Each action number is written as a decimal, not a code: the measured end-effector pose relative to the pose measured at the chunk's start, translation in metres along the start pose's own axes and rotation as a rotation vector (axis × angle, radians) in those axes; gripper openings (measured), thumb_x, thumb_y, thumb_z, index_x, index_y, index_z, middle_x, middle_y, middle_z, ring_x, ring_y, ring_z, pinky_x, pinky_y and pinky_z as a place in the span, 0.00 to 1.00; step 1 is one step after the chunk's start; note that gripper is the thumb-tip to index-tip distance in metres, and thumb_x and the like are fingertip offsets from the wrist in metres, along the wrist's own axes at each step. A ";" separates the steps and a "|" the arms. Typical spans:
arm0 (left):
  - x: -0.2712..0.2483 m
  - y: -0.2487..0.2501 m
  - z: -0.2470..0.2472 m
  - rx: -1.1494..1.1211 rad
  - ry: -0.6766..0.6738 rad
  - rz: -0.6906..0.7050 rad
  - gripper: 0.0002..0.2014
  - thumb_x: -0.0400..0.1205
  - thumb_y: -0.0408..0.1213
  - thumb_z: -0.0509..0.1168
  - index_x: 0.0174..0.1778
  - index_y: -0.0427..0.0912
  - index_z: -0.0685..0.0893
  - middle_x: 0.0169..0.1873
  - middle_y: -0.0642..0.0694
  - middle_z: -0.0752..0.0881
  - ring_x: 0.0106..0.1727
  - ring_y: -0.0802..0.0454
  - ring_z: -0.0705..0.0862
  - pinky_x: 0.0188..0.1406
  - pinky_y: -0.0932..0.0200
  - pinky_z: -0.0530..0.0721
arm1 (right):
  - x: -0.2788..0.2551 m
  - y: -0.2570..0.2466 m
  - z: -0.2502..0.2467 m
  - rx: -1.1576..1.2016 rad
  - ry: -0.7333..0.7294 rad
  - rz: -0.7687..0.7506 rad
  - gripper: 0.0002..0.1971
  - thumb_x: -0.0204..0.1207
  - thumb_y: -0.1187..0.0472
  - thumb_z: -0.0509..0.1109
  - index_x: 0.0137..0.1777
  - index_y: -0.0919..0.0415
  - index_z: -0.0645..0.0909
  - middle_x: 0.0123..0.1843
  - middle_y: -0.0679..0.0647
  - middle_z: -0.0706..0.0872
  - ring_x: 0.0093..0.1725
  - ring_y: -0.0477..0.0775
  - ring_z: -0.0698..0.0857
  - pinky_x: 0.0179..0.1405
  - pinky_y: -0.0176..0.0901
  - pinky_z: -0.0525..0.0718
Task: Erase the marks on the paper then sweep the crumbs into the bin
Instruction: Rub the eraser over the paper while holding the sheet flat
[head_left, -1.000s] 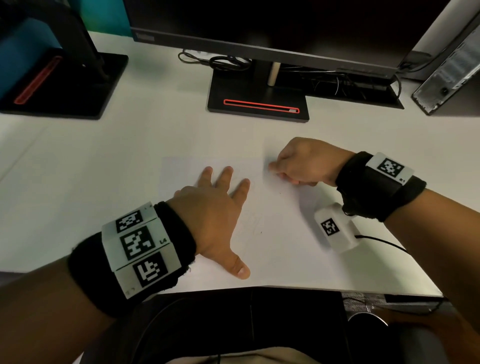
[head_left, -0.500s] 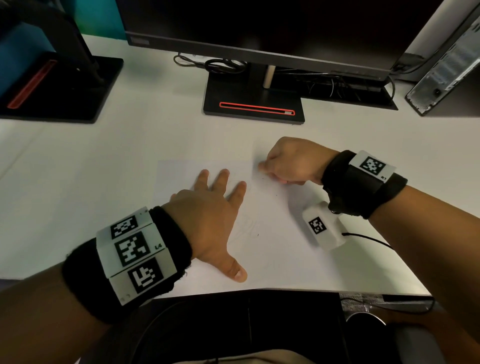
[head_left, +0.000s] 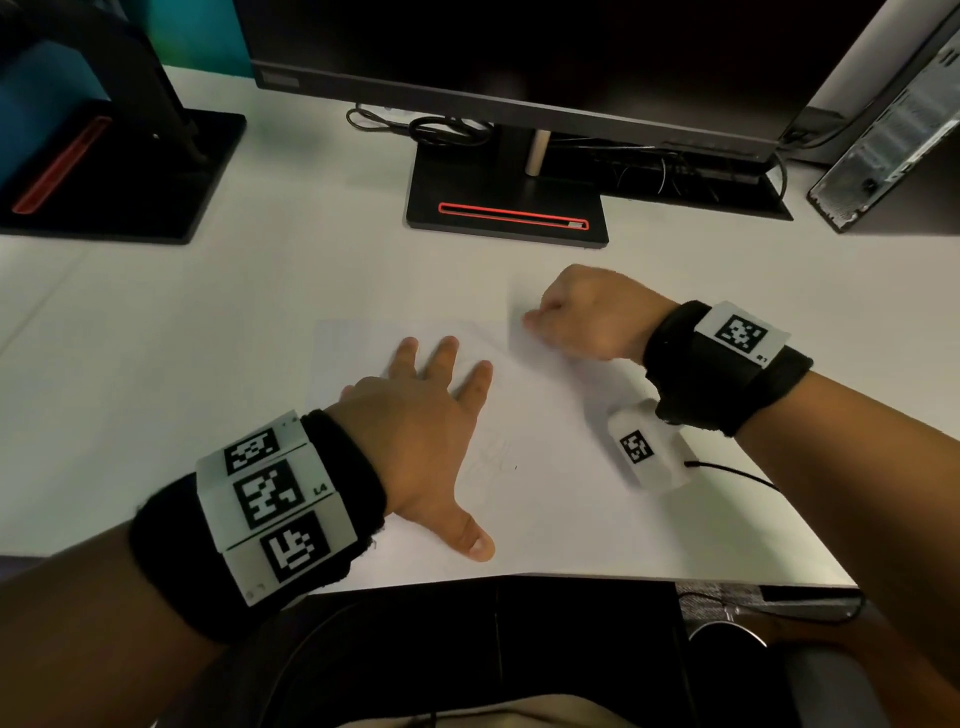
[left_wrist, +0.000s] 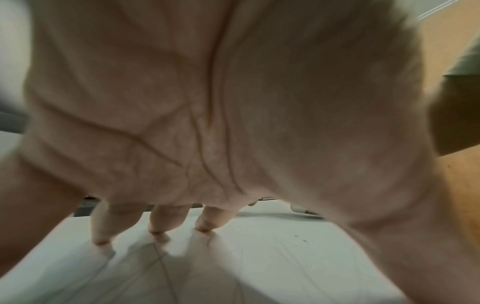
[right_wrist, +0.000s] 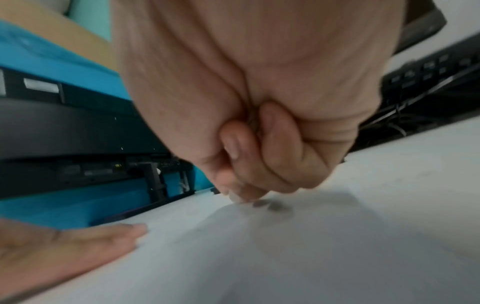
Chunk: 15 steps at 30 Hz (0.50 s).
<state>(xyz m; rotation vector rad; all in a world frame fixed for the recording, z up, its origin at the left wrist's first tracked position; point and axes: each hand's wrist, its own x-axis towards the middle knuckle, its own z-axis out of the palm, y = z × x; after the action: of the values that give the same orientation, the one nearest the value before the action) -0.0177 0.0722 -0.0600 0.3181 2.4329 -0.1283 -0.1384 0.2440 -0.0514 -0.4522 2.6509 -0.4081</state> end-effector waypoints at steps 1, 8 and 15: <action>0.000 0.000 0.000 0.005 0.001 -0.002 0.76 0.58 0.80 0.71 0.85 0.51 0.25 0.85 0.42 0.26 0.86 0.32 0.33 0.77 0.31 0.69 | 0.001 0.004 -0.002 0.001 0.073 0.013 0.23 0.87 0.51 0.63 0.32 0.64 0.78 0.31 0.56 0.82 0.35 0.56 0.80 0.31 0.41 0.73; 0.000 -0.003 -0.016 0.033 0.052 0.020 0.63 0.63 0.79 0.70 0.86 0.51 0.49 0.85 0.41 0.52 0.83 0.33 0.59 0.66 0.38 0.78 | -0.018 -0.002 0.006 0.277 -0.229 -0.025 0.20 0.87 0.53 0.67 0.34 0.62 0.80 0.27 0.54 0.81 0.24 0.52 0.73 0.21 0.41 0.73; 0.018 -0.005 -0.026 0.003 0.159 -0.043 0.55 0.68 0.72 0.73 0.83 0.45 0.59 0.74 0.44 0.63 0.73 0.38 0.65 0.46 0.48 0.74 | -0.008 0.006 0.006 0.210 -0.117 0.059 0.21 0.86 0.53 0.65 0.33 0.63 0.83 0.28 0.56 0.85 0.23 0.54 0.76 0.24 0.39 0.78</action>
<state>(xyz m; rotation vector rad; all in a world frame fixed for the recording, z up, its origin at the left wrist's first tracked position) -0.0482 0.0754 -0.0514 0.2868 2.5982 -0.1293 -0.1303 0.2506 -0.0559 -0.3207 2.4685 -0.6144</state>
